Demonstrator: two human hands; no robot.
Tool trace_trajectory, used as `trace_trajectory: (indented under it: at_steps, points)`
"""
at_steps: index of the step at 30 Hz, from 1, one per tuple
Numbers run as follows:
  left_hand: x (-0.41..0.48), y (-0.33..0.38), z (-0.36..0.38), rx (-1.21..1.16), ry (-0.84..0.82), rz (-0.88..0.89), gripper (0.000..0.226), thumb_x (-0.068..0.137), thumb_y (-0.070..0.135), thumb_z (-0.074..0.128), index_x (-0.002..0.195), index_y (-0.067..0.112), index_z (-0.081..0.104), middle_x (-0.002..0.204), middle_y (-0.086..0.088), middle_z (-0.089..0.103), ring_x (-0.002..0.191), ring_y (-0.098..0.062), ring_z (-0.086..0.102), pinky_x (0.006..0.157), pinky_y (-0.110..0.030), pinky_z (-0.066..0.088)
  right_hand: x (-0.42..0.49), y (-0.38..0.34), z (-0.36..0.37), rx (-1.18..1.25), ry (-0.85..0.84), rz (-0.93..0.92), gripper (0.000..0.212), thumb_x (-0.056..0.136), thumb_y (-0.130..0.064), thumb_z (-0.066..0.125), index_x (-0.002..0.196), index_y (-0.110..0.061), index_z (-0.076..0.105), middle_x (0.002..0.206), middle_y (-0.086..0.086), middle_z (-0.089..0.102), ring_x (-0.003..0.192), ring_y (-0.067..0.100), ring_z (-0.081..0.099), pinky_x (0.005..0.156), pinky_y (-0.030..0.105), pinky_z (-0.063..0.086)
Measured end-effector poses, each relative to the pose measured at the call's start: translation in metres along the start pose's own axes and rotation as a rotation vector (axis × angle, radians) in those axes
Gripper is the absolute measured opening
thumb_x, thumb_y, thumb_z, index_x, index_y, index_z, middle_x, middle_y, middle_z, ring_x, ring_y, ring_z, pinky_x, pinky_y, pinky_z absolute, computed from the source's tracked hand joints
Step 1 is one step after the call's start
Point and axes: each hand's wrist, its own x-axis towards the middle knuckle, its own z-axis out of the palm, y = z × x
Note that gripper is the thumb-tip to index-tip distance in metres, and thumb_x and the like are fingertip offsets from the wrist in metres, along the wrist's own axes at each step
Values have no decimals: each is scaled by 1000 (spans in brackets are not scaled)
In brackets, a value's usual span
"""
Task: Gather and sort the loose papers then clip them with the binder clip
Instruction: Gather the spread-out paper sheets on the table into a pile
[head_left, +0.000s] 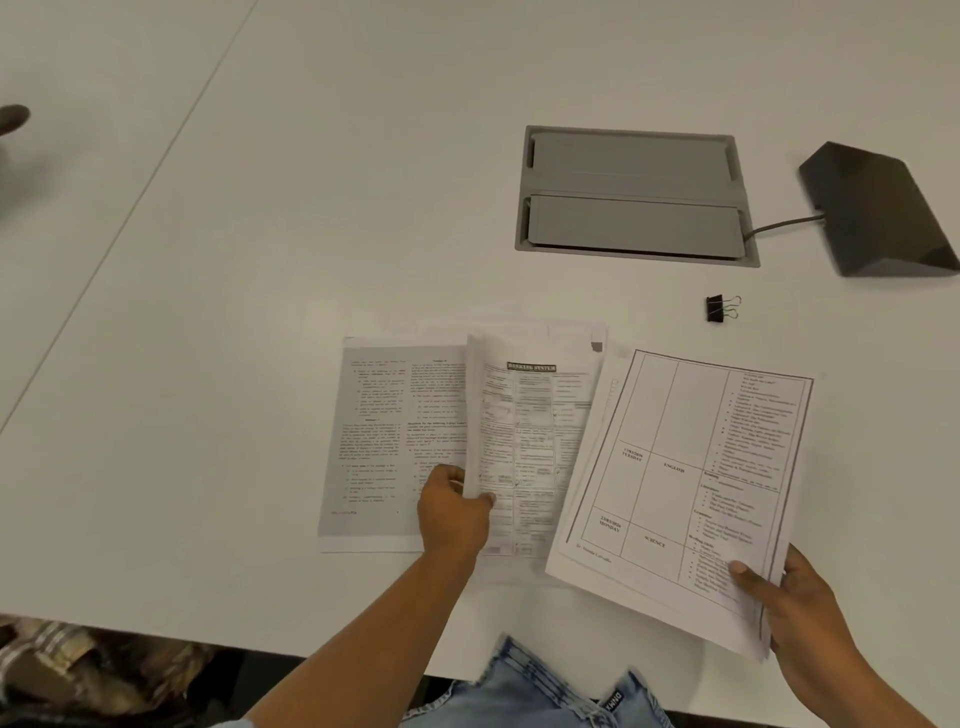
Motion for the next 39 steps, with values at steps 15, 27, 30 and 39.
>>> trace_trajectory:
  at_steps: [15, 27, 30, 39]
  points:
    - [6, -2, -12, 22, -53, 62, 10, 95, 9, 54, 98, 16, 61, 92, 1, 68, 81, -15, 63, 67, -23, 50, 3, -6, 2, -88, -9, -41, 39, 91, 2, 57, 124, -18, 56, 120, 3, 67, 110, 29, 62, 103, 54, 42]
    - [11, -11, -19, 248, 99, 243, 28, 102, 20, 49, 120, 13, 69, 107, -3, 74, 86, -16, 66, 75, -24, 50, -4, -3, -7, -57, -17, -44, 41, 89, 2, 59, 125, -16, 56, 123, 13, 65, 110, 35, 61, 100, 46, 43]
    - [10, -10, -20, 246, 159, 304, 28, 100, 18, 52, 124, 13, 67, 111, -2, 69, 87, -10, 59, 75, -21, 46, -5, -5, -6, -50, -16, -41, 34, 85, -1, 63, 112, -23, 61, 120, 11, 66, 110, 36, 61, 98, 46, 44]
    - [11, -6, -11, 147, 123, 318, 30, 92, 23, 65, 121, 14, 64, 114, -2, 66, 102, -19, 65, 87, -32, 56, -4, -2, -3, -41, -22, -41, 83, 25, -56, 90, 101, -29, 67, 104, -6, 76, 104, 27, 66, 72, 23, 58]
